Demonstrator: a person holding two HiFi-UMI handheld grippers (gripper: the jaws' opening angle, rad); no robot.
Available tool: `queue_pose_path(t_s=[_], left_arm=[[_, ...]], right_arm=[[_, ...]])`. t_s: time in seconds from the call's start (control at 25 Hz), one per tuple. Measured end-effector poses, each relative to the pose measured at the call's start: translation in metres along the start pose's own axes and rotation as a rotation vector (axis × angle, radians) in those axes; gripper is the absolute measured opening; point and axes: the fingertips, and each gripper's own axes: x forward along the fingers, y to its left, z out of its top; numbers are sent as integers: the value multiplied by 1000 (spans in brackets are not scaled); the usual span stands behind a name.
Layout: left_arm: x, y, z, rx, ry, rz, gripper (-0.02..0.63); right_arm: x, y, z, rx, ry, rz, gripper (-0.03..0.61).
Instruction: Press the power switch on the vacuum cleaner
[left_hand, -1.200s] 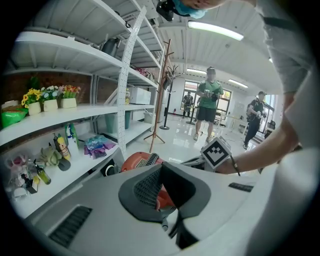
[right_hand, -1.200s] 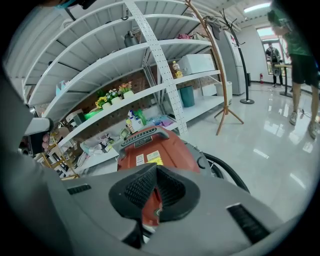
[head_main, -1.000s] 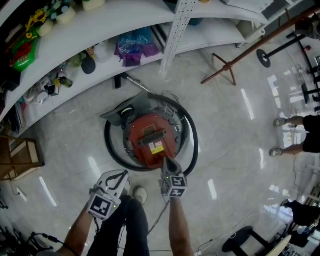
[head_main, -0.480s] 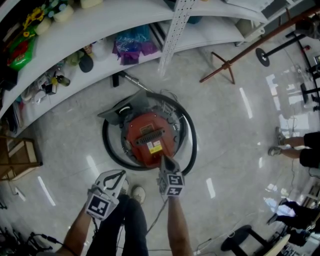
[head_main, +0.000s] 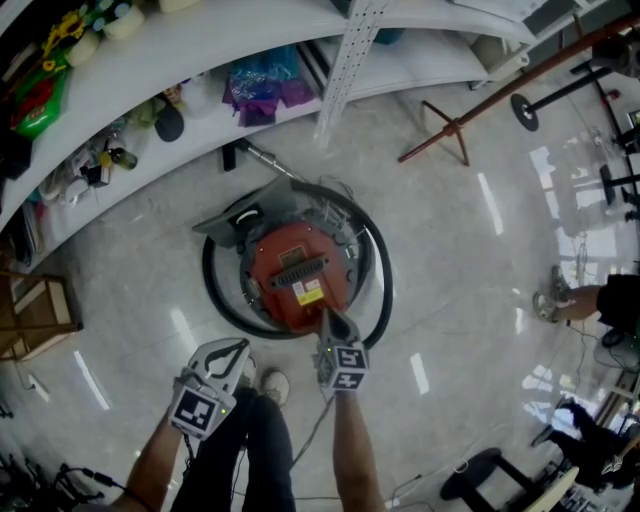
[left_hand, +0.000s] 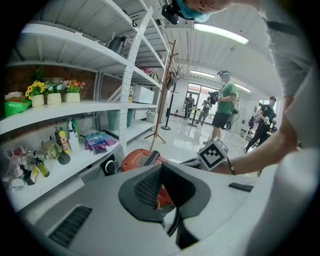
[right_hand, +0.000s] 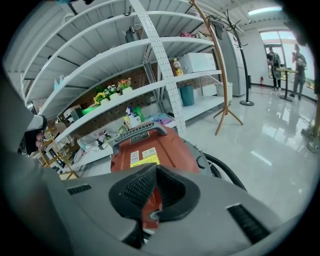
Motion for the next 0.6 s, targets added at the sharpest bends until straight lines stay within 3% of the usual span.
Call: queue_pose_path(t_s=[0.6], left_arm=[[-3, 3, -7, -2, 8, 3, 8]], right_arm=[[2, -4, -4, 5, 2, -14, 12]])
